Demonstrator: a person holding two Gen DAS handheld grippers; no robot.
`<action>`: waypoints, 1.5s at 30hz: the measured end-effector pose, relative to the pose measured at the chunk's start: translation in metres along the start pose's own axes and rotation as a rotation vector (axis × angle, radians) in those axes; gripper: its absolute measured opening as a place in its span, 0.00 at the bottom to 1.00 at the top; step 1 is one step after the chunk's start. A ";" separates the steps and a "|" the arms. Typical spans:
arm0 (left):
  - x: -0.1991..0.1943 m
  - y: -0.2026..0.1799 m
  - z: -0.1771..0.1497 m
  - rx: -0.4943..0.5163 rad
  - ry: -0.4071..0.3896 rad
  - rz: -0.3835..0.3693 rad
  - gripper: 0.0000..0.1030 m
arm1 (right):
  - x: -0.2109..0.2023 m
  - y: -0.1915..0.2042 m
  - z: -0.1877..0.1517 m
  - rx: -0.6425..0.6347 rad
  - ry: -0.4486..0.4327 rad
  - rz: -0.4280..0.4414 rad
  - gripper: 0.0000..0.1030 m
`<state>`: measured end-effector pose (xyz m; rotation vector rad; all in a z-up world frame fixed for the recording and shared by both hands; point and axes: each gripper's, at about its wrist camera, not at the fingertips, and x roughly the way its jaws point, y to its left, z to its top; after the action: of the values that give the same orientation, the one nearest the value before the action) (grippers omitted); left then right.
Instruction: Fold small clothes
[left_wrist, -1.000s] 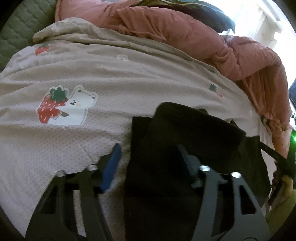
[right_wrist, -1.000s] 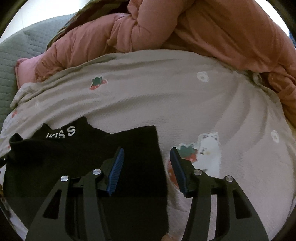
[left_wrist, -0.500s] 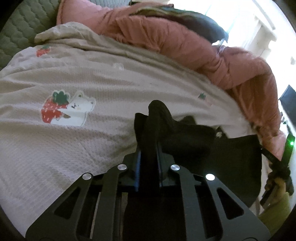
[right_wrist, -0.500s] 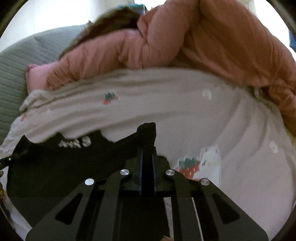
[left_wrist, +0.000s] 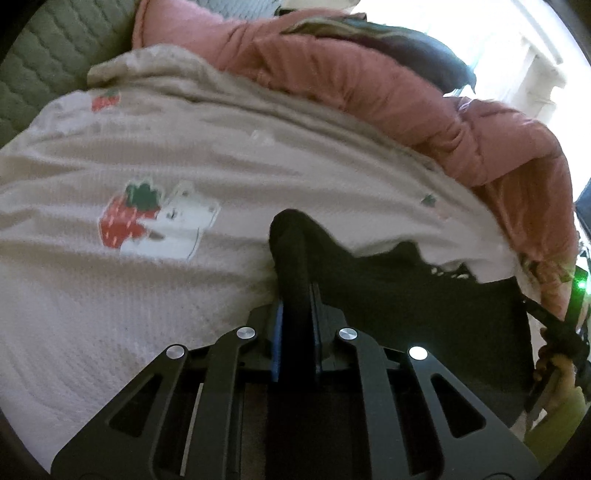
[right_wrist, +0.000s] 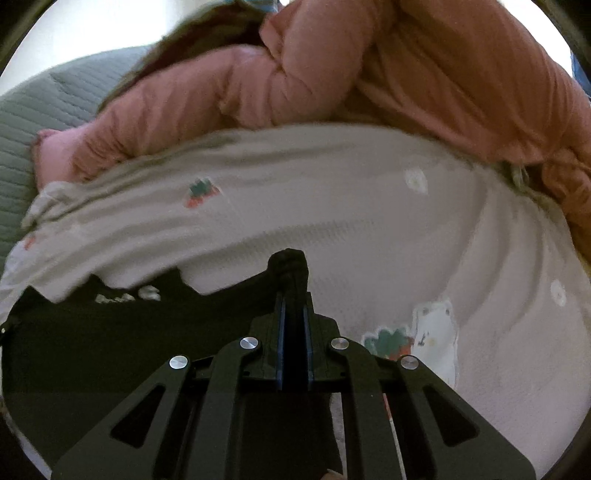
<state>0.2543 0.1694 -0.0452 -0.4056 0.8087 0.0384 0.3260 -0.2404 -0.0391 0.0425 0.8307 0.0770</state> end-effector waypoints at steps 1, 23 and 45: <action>0.004 0.002 -0.001 -0.003 0.012 0.006 0.06 | 0.005 -0.002 -0.003 0.011 0.019 -0.017 0.08; -0.050 -0.040 -0.022 0.064 -0.008 -0.109 0.50 | -0.075 -0.010 -0.056 0.028 0.020 0.068 0.50; -0.028 -0.070 -0.077 0.278 0.088 0.067 0.59 | -0.069 -0.016 -0.100 -0.041 0.093 -0.096 0.28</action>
<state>0.1946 0.0795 -0.0489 -0.1179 0.8999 -0.0298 0.2068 -0.2612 -0.0569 -0.0401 0.9231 0.0054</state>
